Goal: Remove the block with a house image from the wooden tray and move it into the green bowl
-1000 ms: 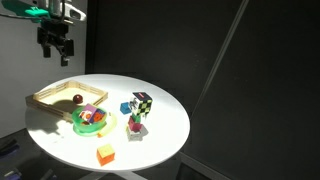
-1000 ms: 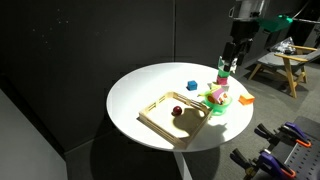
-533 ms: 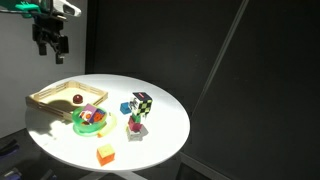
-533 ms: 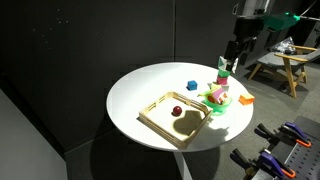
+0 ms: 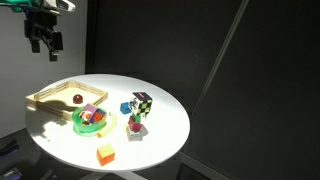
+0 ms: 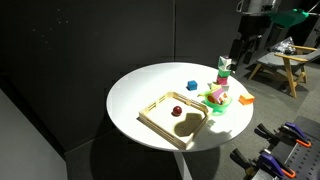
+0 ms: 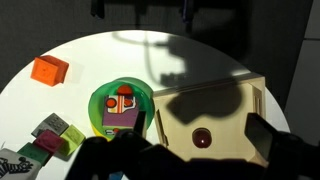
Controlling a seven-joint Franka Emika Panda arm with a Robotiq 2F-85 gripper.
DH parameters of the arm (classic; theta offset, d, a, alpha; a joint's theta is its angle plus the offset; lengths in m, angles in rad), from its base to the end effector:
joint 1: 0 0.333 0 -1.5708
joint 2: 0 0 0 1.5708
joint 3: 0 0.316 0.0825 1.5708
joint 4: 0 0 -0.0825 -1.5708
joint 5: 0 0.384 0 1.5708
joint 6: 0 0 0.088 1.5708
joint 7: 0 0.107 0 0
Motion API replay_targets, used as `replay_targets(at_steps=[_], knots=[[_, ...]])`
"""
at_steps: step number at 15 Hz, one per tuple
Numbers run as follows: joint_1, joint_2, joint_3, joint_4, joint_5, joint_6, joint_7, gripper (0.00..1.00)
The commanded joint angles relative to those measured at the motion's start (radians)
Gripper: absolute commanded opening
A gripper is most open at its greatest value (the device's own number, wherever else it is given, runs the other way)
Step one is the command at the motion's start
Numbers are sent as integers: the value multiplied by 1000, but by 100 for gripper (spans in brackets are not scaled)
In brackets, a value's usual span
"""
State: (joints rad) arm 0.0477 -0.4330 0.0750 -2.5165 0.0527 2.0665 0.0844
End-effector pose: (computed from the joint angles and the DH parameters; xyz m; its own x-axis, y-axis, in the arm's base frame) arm 0.4003 0.0524 0.4290 0.9998 0.0058 -0.0190 0.0055 -0.9999 -0.0129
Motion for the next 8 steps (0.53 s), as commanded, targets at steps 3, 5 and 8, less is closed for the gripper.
replay_targets(at_steps=[3, 5, 8], knots=[[12, -37, -5, -4, 10, -66, -6, 100], [7, -14, -1, 1, 0, -39, 0, 100], [7, -10, -1, 0, 0, -39, 0, 100]])
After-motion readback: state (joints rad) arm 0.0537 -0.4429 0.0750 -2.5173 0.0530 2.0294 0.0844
